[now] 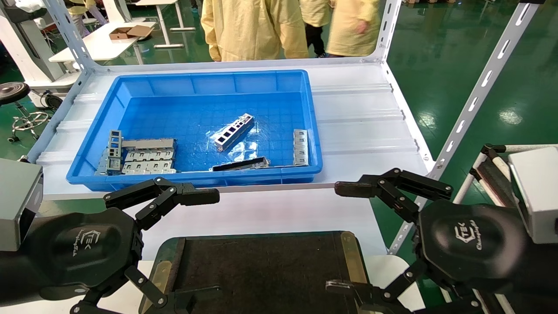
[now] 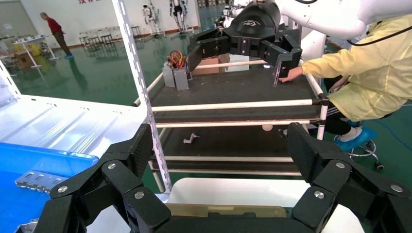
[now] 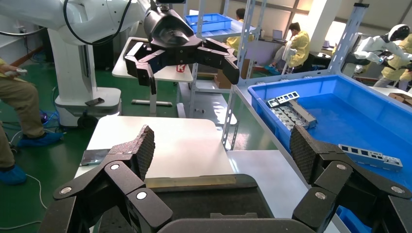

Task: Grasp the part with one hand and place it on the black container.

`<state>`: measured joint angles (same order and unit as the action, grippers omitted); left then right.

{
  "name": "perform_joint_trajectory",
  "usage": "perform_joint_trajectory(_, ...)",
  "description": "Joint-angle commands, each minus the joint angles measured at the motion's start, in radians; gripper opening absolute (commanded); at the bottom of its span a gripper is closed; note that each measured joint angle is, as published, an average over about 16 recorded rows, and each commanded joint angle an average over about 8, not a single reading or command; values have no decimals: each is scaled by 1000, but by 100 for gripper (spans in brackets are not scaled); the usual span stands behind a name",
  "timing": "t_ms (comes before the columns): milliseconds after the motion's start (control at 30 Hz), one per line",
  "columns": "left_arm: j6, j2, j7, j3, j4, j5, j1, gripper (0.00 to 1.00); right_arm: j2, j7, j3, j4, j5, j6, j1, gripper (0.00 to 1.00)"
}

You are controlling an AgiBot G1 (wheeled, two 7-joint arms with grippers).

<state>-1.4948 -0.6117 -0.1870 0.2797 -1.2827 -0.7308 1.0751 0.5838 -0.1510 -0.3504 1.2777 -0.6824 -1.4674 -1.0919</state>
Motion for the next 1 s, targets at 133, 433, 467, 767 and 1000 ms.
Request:
perform_joint_trajectory(133,0,0,0,0,0,0,0,100,0,0,0,0,0,0,0,100)
perform_joint_trajectory(433,0,0,0,0,0,0,0,100,0,0,0,0,0,0,0,100)
perform_joint_trajectory(467,0,0,0,0,0,0,0,100,0,0,0,0,0,0,0,100)
perform_joint_trajectory(767,0,0,0,0,0,0,0,100,0,0,0,0,0,0,0,100)
perform_joint_trajectory(1000,0,0,0,0,0,0,0,100,0,0,0,0,0,0,0,100)
